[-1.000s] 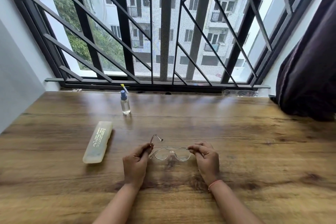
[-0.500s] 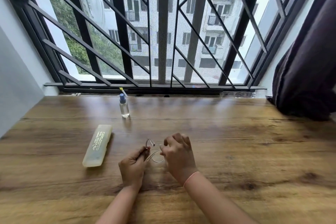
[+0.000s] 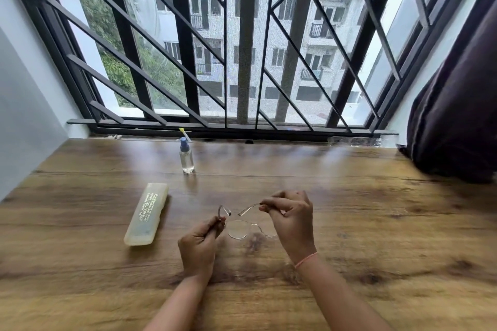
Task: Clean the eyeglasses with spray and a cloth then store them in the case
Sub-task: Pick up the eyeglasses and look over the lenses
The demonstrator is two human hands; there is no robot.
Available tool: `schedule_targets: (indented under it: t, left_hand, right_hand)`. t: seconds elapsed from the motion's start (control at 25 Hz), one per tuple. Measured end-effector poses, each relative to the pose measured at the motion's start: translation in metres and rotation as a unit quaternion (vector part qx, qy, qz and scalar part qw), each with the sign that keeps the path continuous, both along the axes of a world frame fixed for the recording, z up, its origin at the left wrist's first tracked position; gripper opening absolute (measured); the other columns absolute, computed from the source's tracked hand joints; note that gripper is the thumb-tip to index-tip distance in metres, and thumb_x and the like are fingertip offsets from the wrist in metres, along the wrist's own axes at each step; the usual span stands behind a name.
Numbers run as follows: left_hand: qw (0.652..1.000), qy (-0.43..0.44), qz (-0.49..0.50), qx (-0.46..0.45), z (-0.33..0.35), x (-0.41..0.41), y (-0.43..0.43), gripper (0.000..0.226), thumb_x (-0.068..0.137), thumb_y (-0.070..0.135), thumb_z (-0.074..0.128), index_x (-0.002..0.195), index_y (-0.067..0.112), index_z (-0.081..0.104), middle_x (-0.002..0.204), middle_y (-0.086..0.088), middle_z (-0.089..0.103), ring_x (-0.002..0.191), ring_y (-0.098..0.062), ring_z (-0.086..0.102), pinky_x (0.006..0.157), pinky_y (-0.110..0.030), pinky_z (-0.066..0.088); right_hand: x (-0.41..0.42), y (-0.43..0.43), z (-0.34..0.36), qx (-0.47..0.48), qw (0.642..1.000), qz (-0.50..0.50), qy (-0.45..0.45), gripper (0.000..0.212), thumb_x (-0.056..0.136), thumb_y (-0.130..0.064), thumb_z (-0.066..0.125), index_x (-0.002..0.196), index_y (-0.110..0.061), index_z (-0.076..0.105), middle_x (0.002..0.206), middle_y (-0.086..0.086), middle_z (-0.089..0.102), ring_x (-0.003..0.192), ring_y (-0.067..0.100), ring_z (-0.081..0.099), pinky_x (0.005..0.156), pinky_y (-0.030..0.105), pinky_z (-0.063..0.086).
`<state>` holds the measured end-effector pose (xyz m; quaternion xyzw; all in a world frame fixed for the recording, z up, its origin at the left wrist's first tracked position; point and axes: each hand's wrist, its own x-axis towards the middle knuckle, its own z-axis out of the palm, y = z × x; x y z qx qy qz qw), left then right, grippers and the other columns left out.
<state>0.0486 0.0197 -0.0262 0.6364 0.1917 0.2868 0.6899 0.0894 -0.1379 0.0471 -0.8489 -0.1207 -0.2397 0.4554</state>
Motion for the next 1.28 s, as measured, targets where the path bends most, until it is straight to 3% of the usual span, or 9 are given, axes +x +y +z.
schedule_targets:
  t: [0.16,0.28,0.36,0.52,0.68,0.76,0.92,1.16,1.28]
  left_hand:
    - [1.000,-0.003,-0.001,-0.010,-0.001,0.000,0.001,0.025,0.074,-0.017,0.063,0.096,-0.007,0.067,0.069,0.013,0.072,0.074,-0.015,0.068,0.072,-0.018,0.055]
    - [1.000,-0.003,0.003,-0.029,0.001,-0.001,0.000,0.028,0.075,-0.016,0.063,0.098,0.000,0.067,0.068,0.012,0.072,0.074,-0.017,0.067,0.072,-0.018,0.055]
    - [0.999,-0.001,0.004,-0.034,-0.003,0.001,0.001,0.028,0.075,-0.015,0.063,0.096,0.003,0.069,0.071,0.010,0.073,0.077,-0.022,0.067,0.076,-0.024,0.056]
    - [0.999,0.011,0.001,-0.037,-0.008,0.002,0.004,0.024,0.075,-0.014,0.064,0.096,-0.002,0.069,0.074,0.006,0.074,0.080,-0.025,0.068,0.079,-0.030,0.056]
    - [0.999,0.009,0.000,-0.044,-0.002,0.001,0.001,0.025,0.076,-0.016,0.061,0.098,-0.007,0.066,0.069,0.010,0.073,0.071,-0.013,0.068,0.072,-0.018,0.055]
    - [0.999,0.007,-0.003,-0.050,0.001,0.000,0.000,0.027,0.077,-0.016,0.060,0.098,-0.001,0.067,0.067,0.011,0.072,0.067,-0.007,0.067,0.069,-0.015,0.055]
    - [0.998,0.012,-0.014,-0.062,0.001,0.001,0.003,0.024,0.078,-0.015,0.060,0.096,-0.001,0.069,0.066,0.010,0.072,0.066,-0.006,0.067,0.068,-0.014,0.054]
    - [0.995,0.004,-0.025,-0.098,0.007,-0.001,0.003,0.023,0.079,-0.016,0.058,0.097,-0.004,0.066,0.062,0.009,0.071,0.063,-0.004,0.067,0.064,-0.014,0.054]
    - [0.994,0.005,-0.029,-0.108,0.008,-0.001,0.002,0.024,0.079,-0.015,0.058,0.099,-0.005,0.065,0.064,0.009,0.072,0.064,-0.004,0.068,0.066,-0.016,0.055]
  right_hand:
    - [0.002,-0.012,0.008,0.130,0.990,0.008,0.057,0.032,0.060,-0.007,0.080,0.072,-0.036,0.072,0.071,-0.018,0.062,0.085,0.000,0.047,0.074,0.032,0.044]
    - [0.007,-0.022,0.006,0.250,0.963,0.023,0.098,0.038,0.061,0.002,0.078,0.067,-0.035,0.075,0.073,0.001,0.066,0.092,0.023,0.053,0.080,0.045,0.049]
    - [0.008,-0.027,0.006,0.288,0.951,0.022,0.109,0.038,0.061,0.006,0.076,0.069,-0.031,0.075,0.072,0.004,0.067,0.096,0.036,0.053,0.083,0.048,0.050]
    - [0.000,-0.031,0.004,0.377,0.916,0.058,0.122,0.036,0.061,0.007,0.071,0.060,-0.029,0.075,0.064,-0.006,0.070,0.087,0.023,0.057,0.075,0.026,0.050]
    - [-0.003,-0.037,-0.011,0.381,0.909,0.075,0.153,0.041,0.067,0.017,0.064,0.082,-0.019,0.076,0.070,-0.006,0.068,0.081,0.014,0.058,0.072,0.018,0.051]
    - [-0.007,-0.037,-0.017,0.376,0.907,0.063,0.180,0.046,0.072,0.023,0.058,0.080,-0.018,0.076,0.070,-0.006,0.067,0.069,0.004,0.061,0.066,0.013,0.052]
    - [-0.018,-0.029,-0.025,0.344,0.913,0.039,0.215,0.031,0.075,0.024,0.055,0.100,0.007,0.064,0.086,0.012,0.060,0.065,-0.005,0.061,0.064,0.010,0.051]
    - [-0.021,-0.026,-0.033,0.331,0.916,-0.003,0.226,0.026,0.076,0.020,0.057,0.097,0.008,0.067,0.081,0.010,0.065,0.064,-0.003,0.060,0.061,0.010,0.049]
    - [-0.021,-0.024,-0.033,0.353,0.908,-0.025,0.223,0.025,0.074,0.021,0.058,0.092,0.008,0.068,0.068,-0.004,0.071,0.062,-0.003,0.062,0.058,0.010,0.049]
